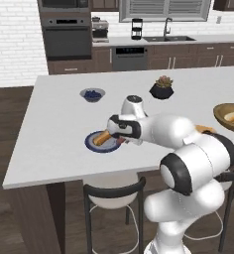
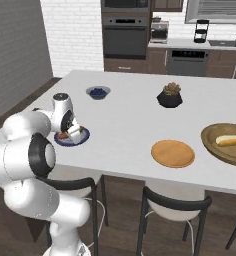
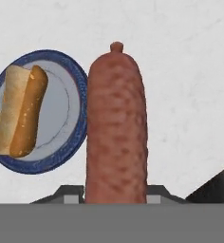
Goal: Place one bun and one sausage from the bowl on each plate.
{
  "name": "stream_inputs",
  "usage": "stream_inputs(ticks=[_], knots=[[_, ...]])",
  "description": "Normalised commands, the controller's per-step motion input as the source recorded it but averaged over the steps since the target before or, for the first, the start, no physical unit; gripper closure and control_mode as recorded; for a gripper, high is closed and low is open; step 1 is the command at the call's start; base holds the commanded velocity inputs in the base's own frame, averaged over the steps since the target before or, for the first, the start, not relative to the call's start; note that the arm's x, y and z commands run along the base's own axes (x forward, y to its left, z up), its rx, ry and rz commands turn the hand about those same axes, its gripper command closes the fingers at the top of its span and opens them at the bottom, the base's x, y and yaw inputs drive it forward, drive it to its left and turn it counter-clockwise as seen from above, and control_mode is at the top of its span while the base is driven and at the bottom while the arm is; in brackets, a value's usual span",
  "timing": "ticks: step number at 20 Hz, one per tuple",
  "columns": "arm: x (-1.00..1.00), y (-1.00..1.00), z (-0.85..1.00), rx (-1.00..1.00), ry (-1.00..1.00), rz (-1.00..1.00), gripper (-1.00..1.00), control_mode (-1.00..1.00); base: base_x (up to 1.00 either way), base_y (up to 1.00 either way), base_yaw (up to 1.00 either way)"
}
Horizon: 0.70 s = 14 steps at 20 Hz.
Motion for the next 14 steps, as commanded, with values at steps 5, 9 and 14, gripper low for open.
stream_inputs(ticks=[5, 9, 14], knots=[[0.61, 0.14, -0.42, 0.0, 0.09, 0.0, 1.0, -1.0, 0.0, 0.0, 0.0], [0.68, 0.48, -0.3, 0.0, 0.03, 0.0, 1.0, -1.0, 0.0, 0.0, 0.0], [0.51, 0.17, -0.33, 0.0, 0.0, 0.0, -1.0, -1.0, 0.0, 0.0, 0.0]])
